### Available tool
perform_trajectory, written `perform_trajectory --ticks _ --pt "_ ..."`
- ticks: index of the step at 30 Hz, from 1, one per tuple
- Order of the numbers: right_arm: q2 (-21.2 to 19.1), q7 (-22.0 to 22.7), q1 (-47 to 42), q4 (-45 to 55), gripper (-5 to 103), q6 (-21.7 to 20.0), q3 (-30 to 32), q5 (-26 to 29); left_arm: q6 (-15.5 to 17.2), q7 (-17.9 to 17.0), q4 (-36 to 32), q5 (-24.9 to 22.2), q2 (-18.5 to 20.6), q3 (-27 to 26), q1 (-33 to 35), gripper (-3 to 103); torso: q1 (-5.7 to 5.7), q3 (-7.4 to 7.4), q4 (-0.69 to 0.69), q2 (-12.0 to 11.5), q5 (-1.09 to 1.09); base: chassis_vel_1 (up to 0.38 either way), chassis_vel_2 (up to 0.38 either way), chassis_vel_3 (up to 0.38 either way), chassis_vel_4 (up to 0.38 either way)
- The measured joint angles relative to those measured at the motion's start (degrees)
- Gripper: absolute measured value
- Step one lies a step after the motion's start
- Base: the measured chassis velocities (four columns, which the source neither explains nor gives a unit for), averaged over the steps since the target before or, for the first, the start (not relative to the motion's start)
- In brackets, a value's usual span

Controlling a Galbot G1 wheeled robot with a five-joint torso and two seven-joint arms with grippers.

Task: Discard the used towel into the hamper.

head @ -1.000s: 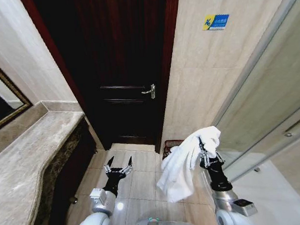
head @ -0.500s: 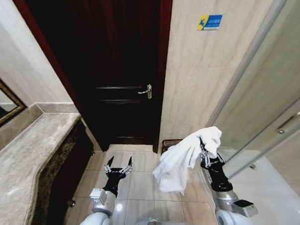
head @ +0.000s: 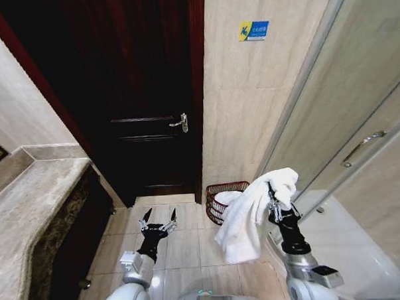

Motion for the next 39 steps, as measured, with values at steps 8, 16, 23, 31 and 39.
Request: perform_trajectory --ticks 8,16,23,31,39 --pt "-0.15 -0.48 0.39 -0.01 12 0.01 0.78 0.34 0.00 0.00 0.00 0.00 0.00 0.00 0.00 99 0.00 0.00 0.00 0.00 0.00 0.000 0.000 0.000 0.000" --pt "0.05 -1.14 0.28 0.04 12 -0.05 1.22 0.45 0.00 0.00 0.00 0.00 0.00 0.00 0.00 99 0.00 0.00 0.00 0.00 0.00 0.000 0.000 0.000 0.000" --pt "-0.04 -1.24 0.73 0.28 12 -0.37 1.32 0.46 0.00 0.00 0.00 0.00 0.00 0.00 0.00 99 0.00 0.00 0.00 0.00 0.00 0.000 0.000 0.000 0.000" --pt "-0.11 -1.59 0.96 -0.15 12 -0.37 1.36 0.49 0.00 0.00 0.00 0.00 0.00 0.00 0.00 99 0.00 0.00 0.00 0.00 0.00 0.000 0.000 0.000 0.000" --pt "-0.29 -1.63 1.49 -0.29 12 -0.61 1.19 0.48 0.00 0.00 0.00 0.00 0.00 0.00 0.00 99 0.00 0.00 0.00 0.00 0.00 -0.010 0.011 0.011 -0.015"
